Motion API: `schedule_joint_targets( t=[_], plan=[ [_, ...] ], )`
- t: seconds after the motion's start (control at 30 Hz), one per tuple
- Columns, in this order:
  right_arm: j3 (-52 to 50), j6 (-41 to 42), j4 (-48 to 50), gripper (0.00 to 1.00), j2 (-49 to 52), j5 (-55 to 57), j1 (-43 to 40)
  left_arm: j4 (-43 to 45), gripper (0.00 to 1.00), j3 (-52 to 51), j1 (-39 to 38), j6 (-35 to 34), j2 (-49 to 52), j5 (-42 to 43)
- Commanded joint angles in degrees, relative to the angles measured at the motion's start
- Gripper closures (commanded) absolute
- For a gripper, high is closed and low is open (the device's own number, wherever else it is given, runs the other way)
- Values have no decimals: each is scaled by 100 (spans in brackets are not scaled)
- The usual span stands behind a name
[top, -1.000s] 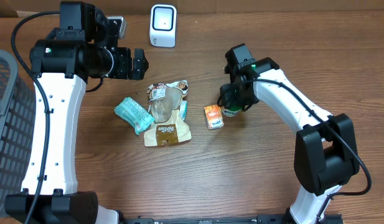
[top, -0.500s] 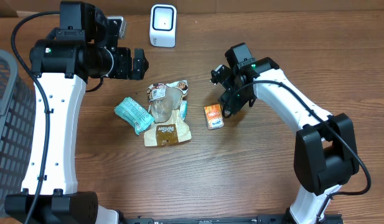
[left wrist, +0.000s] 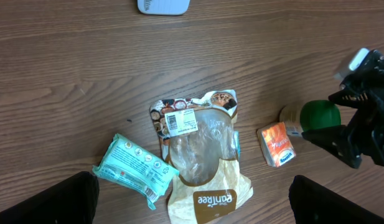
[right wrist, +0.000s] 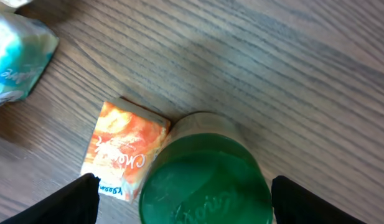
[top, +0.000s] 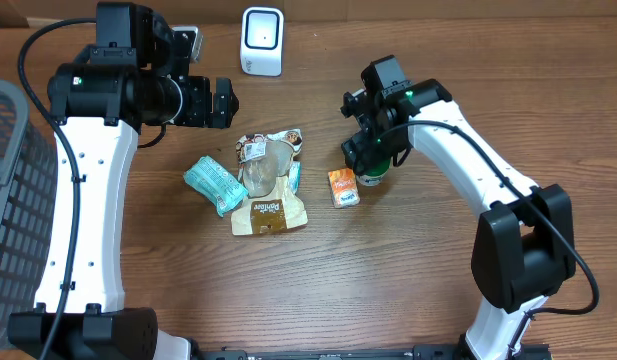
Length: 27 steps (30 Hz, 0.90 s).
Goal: Scan the item barcode
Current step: 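Reach the right gripper to the green-capped jar and grasp it, then lift the jar with the right gripper and hold it under the scanner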
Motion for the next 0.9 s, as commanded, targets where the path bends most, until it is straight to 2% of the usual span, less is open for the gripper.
schedule_joint_targets(
  t=[0.0, 0.2, 0.4, 0.57, 0.77, 0.87],
  plan=[
    [-190, 304, 170, 15, -24, -24, -26, 4, 0, 35, -2, 48, 22, 2],
    [-409, 562, 348, 16, -20, 457, -26, 7, 0, 35, -2, 46, 22, 4],
    [-422, 599, 365, 34, -20, 483, -26, 7, 0, 35, -2, 48, 22, 2],
    [-424, 741, 339, 38, -20, 317, -26, 7, 0, 35, -2, 48, 22, 2],
    [-407, 763, 173, 54, -24, -199, -26, 7, 0, 35, -2, 46, 22, 2],
    [-203, 1049, 63, 57, -48, -210, -28, 7, 0, 35, -2, 46, 22, 2]
  ],
)
